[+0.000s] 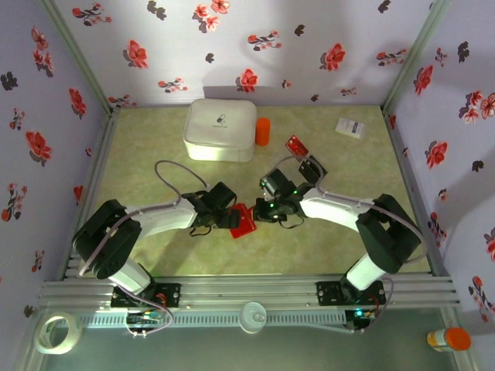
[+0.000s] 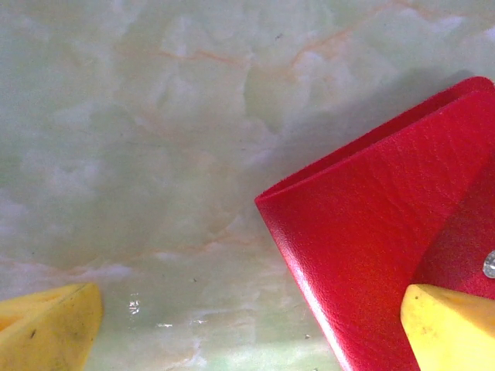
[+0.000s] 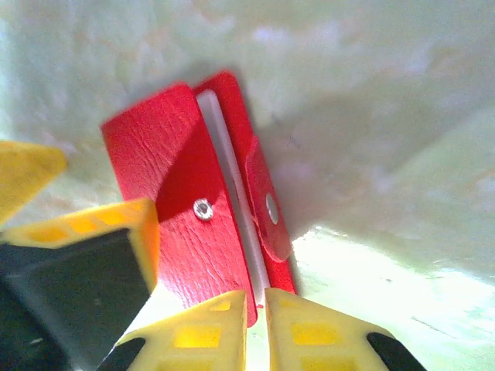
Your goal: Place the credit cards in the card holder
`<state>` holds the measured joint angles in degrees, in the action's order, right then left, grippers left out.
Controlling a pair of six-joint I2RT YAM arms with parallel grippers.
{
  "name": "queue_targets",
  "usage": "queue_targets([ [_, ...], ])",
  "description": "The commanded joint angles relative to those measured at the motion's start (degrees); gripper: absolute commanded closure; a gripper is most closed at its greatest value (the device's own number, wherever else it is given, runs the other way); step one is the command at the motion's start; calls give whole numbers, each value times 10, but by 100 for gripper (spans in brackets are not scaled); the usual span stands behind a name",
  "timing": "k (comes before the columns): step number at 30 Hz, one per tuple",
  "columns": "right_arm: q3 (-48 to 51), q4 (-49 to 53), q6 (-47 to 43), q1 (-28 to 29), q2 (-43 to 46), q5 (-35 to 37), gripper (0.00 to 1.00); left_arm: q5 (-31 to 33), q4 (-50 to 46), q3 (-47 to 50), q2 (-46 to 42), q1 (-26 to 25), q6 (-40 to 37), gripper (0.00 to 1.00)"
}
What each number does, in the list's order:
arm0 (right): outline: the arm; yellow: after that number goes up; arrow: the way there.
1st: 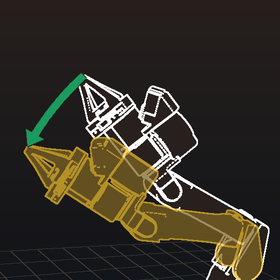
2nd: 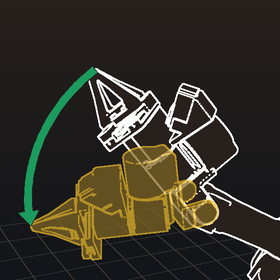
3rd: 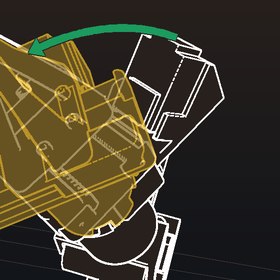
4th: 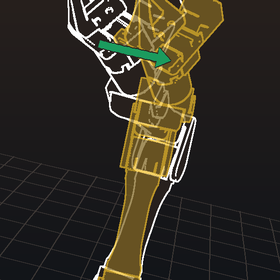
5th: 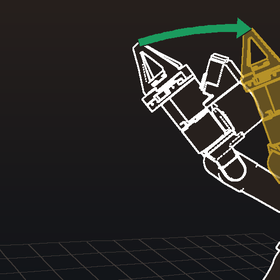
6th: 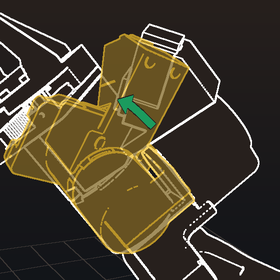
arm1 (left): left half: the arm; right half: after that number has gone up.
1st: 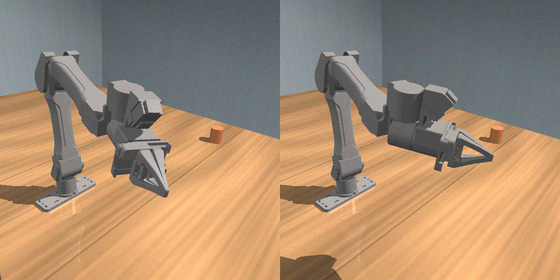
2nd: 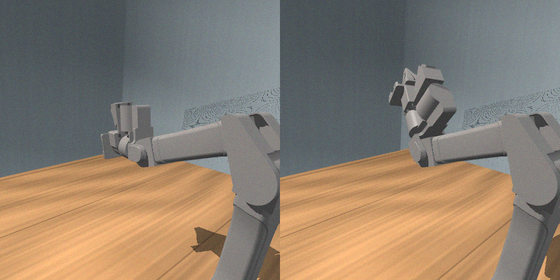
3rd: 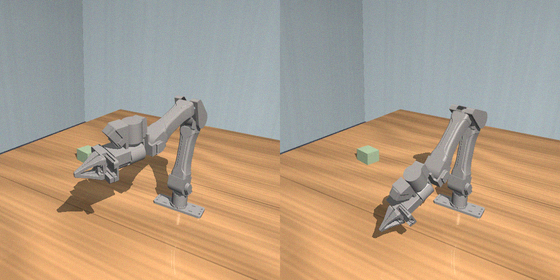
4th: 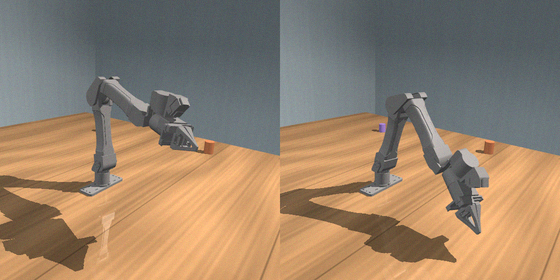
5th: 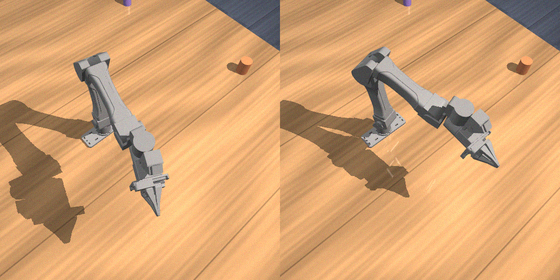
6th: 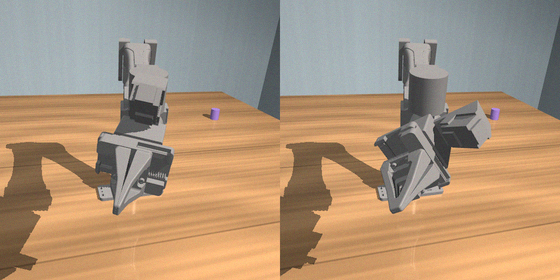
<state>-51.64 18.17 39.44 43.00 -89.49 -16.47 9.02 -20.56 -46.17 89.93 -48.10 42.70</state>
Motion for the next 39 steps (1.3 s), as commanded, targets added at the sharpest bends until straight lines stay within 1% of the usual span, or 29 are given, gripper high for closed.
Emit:
queue_targets([
  [1, -27, 57, -34, -18, 22, 37, 82, 22, -22, 17, 17, -1, -18, 0],
  [4, -47, 76, -56, -28, 12, 35, 72, 22, -18, 19, 18, -3, -19, 0],
  [6, -64, 88, -69, -29, -1, 29, 68, 22, -15, 21, 17, -5, -20, 0],
  [8, -77, 92, -78, -29, -15, 22, 65, 21, -11, 23, 17, -7, -21, 0],
  [11, -95, 98, -88, -29, -39, 12, 65, 19, -6, 26, 18, -8, -21, 0],
  [17, -117, 95, -94, -29, -71, 3, 67, 14, 1, 28, 21, -12, -21, 0],
  [21, -124, 95, -96, -29, -84, -1, 71, 13, 5, 29, 24, -14, -20, 0],
  [26, -124, 89, -94, -29, -93, -7, 75, 12, 9, 32, 24, -14, -17, 0],
  [34, -123, 81, -91, -29, -106, -14, 78, 12, 12, 34, 24, -15, -16, 0],
  [39, -119, 79, -90, -29, -108, -18, 87, 12, 15, 35, 24, -15, -14, 0],
])
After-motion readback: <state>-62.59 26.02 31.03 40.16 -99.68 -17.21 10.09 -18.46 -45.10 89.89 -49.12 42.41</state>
